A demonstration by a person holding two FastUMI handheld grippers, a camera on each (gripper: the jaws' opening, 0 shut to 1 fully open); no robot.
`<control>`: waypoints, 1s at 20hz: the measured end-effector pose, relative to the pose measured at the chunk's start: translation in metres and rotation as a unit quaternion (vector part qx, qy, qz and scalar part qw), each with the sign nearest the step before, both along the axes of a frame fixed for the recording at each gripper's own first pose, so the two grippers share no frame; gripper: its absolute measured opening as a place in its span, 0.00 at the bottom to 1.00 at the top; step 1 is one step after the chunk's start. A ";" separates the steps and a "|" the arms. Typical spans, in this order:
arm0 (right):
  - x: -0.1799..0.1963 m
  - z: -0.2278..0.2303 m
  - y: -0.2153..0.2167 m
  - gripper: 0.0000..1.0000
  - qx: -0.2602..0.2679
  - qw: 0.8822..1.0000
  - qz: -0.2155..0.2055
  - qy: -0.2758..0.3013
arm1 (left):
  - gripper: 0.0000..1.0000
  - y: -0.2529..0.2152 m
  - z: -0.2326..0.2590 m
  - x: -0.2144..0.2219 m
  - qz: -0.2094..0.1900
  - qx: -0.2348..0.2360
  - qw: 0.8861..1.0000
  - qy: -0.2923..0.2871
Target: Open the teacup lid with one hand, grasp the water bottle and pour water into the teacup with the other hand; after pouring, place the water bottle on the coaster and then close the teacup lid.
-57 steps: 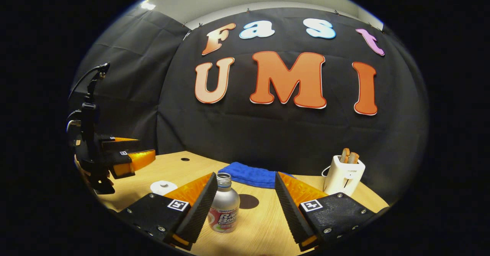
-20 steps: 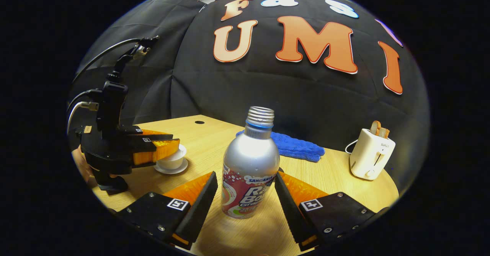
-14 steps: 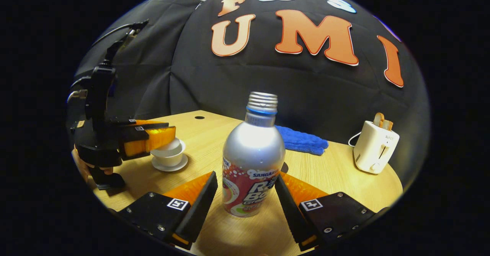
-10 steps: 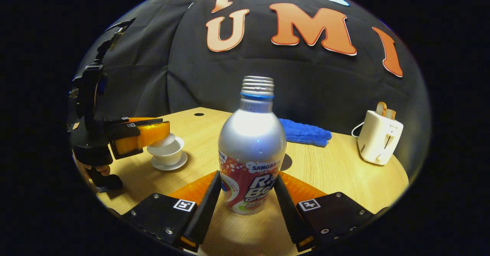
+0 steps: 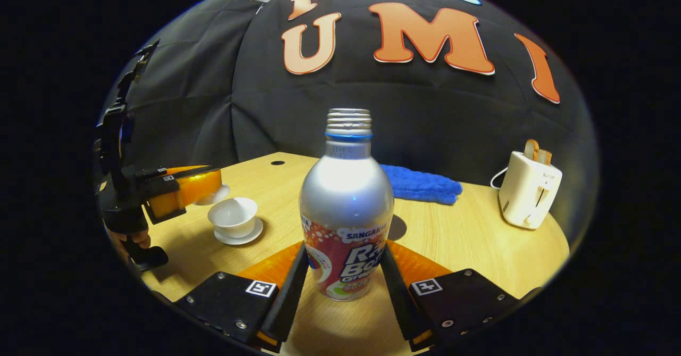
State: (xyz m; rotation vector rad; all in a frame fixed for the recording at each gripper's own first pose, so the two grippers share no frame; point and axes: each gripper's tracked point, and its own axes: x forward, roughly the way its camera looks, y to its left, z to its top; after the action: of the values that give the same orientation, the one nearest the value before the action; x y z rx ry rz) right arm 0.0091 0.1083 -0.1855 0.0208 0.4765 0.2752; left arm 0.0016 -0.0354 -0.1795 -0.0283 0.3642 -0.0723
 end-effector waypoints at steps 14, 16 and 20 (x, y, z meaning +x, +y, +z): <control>0.025 0.029 -0.014 0.76 -0.198 0.978 0.026 -0.059 | 0.32 0.040 0.008 -0.007 0.052 0.008 0.999 -0.006; 0.027 0.031 -0.016 0.76 -0.227 0.971 0.027 -0.069 | 0.32 0.040 0.006 -0.006 0.057 0.007 0.998 -0.004; 0.029 0.030 -0.019 0.75 -0.295 0.950 0.037 -0.100 | 0.32 0.043 0.008 -0.006 0.068 0.007 0.998 -0.005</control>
State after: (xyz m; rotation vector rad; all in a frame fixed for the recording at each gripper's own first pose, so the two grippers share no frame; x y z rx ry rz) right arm 0.0378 0.0896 -0.1559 -0.6063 0.3436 0.1971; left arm -0.0041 0.0075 -0.1718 -0.0381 0.3529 0.0654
